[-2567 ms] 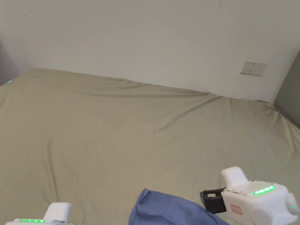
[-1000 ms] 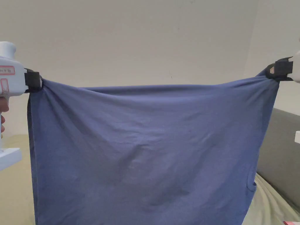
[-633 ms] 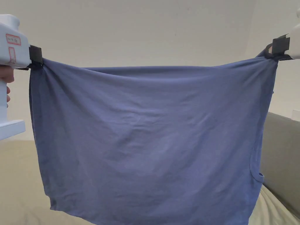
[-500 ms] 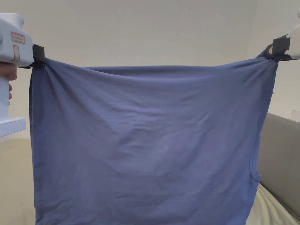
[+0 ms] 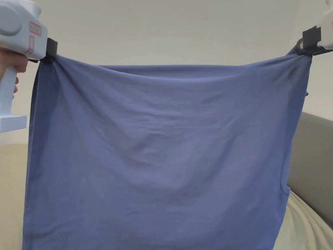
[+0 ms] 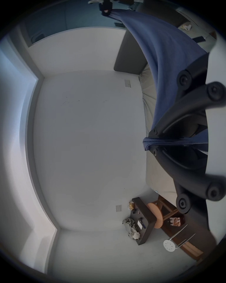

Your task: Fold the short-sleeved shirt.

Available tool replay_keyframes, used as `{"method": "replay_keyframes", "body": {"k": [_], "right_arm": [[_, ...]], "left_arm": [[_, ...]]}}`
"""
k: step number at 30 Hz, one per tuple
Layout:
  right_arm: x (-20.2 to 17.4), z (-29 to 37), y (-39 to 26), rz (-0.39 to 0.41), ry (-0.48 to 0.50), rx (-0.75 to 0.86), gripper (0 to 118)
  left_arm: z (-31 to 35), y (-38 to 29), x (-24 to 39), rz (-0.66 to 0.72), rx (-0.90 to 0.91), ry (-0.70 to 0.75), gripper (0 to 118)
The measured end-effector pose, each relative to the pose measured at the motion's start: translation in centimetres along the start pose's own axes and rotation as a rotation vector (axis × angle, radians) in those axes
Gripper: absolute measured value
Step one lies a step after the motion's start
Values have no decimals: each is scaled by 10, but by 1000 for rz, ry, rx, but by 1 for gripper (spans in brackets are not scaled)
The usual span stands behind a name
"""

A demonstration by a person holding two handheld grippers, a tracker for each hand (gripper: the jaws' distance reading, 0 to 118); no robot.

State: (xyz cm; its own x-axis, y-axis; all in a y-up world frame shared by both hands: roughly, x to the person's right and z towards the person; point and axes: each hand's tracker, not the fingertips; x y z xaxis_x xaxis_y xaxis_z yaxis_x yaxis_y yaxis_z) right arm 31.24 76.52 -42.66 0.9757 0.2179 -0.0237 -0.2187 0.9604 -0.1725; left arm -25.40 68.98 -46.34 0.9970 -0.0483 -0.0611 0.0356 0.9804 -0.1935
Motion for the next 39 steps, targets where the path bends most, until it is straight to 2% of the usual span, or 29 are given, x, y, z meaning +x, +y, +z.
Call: {"method": "replay_keyframes", "body": {"k": [3,7,11,13,21,24,29,33,35,37,39], "right_arm": [[-5,-35,4,0,-1,-12,2],[-17,-78,7,64,-24,-53,2],[-25,-117,11,70,-78,-13,2],[-32,-135,14,50,-55,-9,2],[-63,-225,-17,68,-80,-79,2],[-72,-255,-49,42,-45,-129,2],[-87,-287,-119,66,10,-217,2],[-96,-302,-200,9,61,-313,2],[-104,-305,-245,20,83,-368,2],[-116,-299,-299,64,82,-425,2],[-123,-290,-354,65,93,-468,2]], "left_arm": [[-32,0,2,7,-15,5,6],[-74,-8,1,26,-40,15,6],[-112,-8,2,-18,-81,23,6],[-129,-8,2,-39,-71,32,6],[-191,-36,-8,54,-74,73,6],[-211,-69,-13,91,-145,52,6],[-228,-145,-18,29,-238,61,6],[-234,-218,-25,59,-344,34,6],[-230,-256,-20,63,-377,31,6],[-221,-301,-7,-28,-441,3,6],[-207,-341,5,-81,-461,-21,6]]}}
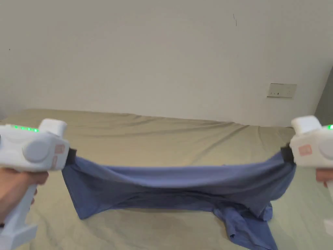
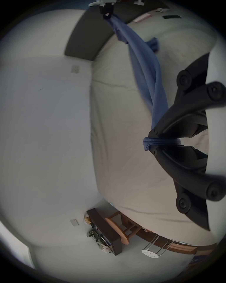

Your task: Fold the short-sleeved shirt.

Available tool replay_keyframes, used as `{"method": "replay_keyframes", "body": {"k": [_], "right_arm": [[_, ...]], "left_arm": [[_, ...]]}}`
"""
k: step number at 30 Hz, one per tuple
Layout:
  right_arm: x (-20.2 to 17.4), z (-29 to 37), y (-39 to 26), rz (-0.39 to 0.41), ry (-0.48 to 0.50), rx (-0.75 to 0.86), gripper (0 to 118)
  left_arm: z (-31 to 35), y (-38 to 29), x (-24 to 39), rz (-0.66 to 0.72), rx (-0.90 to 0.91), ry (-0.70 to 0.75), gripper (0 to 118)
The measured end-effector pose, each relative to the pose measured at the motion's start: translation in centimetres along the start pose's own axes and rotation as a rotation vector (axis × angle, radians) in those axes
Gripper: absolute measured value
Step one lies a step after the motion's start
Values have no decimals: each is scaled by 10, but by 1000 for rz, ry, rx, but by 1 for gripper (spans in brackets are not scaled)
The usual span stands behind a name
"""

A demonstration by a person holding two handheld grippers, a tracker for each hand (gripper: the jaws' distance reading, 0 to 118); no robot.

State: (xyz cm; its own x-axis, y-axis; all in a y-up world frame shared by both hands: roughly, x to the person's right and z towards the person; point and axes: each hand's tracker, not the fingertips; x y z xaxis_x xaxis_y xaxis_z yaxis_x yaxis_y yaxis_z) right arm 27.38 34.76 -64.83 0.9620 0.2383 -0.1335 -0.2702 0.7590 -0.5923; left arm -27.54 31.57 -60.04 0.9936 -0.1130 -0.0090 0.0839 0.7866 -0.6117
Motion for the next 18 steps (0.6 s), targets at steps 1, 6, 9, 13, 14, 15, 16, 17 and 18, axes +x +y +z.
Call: {"method": "replay_keyframes", "body": {"k": [1,6,9,13,14,15,16,17,18], "right_arm": [[-8,-5,-29,8,5,-35,2],[-28,-15,-165,-118,108,-164,2],[-34,3,-233,-125,121,-191,2],[-40,25,-289,-165,121,-221,2],[-41,29,-298,-165,112,-225,2],[-40,32,-307,-173,103,-220,2],[-36,36,-313,-194,98,-221,2],[-31,39,-315,-251,101,-222,2],[-28,46,-317,-314,114,-209,2]], "left_arm": [[0,-22,5,14,2,-20,6],[11,-123,22,89,-71,-113,6],[28,-173,26,84,-100,-138,6],[50,-221,29,66,-135,-128,6],[57,-232,30,91,-135,-94,6],[62,-242,29,122,-141,-115,6],[68,-250,27,143,-154,-129,6],[71,-255,26,166,-147,-107,5],[75,-258,22,179,-151,-113,5]]}}
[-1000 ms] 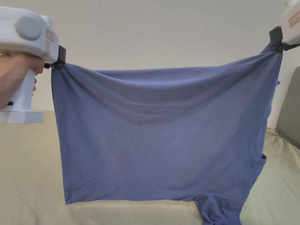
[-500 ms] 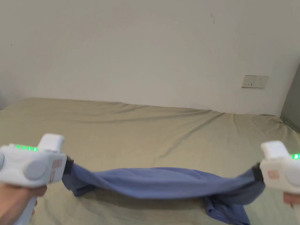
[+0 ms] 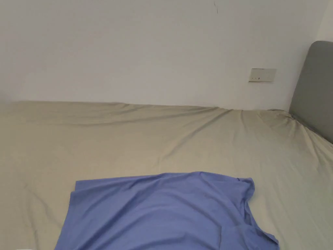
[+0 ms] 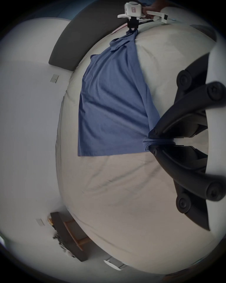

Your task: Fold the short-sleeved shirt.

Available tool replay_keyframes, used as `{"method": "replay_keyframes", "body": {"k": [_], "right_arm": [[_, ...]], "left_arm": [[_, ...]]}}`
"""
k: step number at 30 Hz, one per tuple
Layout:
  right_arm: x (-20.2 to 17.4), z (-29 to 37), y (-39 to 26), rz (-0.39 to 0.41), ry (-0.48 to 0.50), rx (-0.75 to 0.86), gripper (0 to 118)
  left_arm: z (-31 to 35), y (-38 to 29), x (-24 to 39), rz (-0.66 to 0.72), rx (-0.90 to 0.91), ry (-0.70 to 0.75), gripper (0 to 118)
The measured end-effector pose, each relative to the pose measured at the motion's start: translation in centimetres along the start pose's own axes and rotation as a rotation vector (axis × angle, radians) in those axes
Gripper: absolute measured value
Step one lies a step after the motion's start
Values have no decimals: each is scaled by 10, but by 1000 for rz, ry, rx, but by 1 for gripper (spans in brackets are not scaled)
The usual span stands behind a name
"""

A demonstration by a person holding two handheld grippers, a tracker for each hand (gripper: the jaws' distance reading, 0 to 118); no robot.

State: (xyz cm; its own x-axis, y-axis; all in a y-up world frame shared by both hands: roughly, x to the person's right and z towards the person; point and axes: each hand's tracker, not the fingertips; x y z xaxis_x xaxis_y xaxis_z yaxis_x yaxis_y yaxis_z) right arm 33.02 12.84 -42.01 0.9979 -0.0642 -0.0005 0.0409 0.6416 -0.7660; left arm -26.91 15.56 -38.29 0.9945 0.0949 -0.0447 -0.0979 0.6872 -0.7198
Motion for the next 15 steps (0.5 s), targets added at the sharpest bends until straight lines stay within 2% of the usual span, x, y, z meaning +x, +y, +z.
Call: {"method": "replay_keyframes", "body": {"k": [2,4,5,6,8,12,15], "right_arm": [[8,16,-4,-57,26,17,2],[11,37,-11,-23,44,23,2],[11,44,-15,48,18,32,2],[12,53,-20,83,4,30,2],[14,70,-35,74,26,13,2],[17,96,-73,129,23,-22,2],[26,112,-101,120,25,-51,2]], "left_arm": [[10,-2,-8,60,13,-7,5],[26,-5,-12,63,28,-16,5],[33,-5,-13,40,35,-15,5],[41,-8,-14,5,39,-7,5],[54,-16,-18,-10,18,-33,5],[77,-47,-21,-9,-39,-51,5],[106,-75,-9,-75,-84,-51,5]]}}
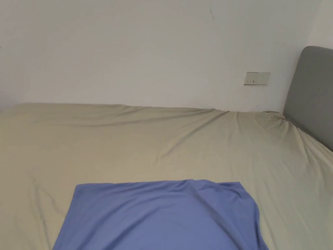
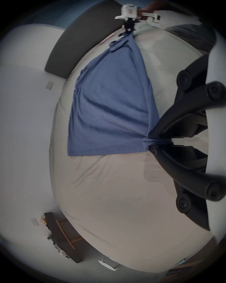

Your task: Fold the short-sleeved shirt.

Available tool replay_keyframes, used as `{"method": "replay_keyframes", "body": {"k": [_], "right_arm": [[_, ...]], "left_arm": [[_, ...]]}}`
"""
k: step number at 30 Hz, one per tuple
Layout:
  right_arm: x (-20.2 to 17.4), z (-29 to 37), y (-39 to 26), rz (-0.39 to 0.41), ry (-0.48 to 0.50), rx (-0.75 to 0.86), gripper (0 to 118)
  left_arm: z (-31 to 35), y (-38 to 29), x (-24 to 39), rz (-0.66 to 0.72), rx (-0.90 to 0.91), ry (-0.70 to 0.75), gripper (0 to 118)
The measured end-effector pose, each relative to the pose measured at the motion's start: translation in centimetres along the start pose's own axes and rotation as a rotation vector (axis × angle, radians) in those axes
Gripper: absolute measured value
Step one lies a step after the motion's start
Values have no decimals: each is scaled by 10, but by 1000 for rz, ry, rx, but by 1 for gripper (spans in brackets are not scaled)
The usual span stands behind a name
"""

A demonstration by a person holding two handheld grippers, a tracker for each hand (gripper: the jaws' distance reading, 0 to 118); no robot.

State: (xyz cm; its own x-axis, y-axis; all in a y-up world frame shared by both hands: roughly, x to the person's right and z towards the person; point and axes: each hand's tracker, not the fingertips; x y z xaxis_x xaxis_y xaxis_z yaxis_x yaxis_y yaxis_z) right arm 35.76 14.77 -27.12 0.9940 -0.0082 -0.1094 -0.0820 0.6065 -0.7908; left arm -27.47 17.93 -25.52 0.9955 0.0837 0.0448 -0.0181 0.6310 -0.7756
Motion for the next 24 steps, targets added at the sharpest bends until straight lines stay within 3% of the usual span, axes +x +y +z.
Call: {"method": "replay_keyframes", "body": {"k": [3,10,14,20,24], "right_arm": [[7,15,-28,-27,12,-27,2],[8,50,-72,21,22,-55,2],[17,58,-88,-43,39,-71,2],[5,49,-96,11,23,-90,2],[9,37,-102,-5,16,-74,4]], "left_arm": [[15,-25,-5,-22,-54,-6,5],[45,-62,-14,-17,-104,-9,5],[54,-77,-11,-7,-127,-26,5],[36,-89,-12,-23,-155,5,5],[34,-85,3,-38,-176,10,5]]}}
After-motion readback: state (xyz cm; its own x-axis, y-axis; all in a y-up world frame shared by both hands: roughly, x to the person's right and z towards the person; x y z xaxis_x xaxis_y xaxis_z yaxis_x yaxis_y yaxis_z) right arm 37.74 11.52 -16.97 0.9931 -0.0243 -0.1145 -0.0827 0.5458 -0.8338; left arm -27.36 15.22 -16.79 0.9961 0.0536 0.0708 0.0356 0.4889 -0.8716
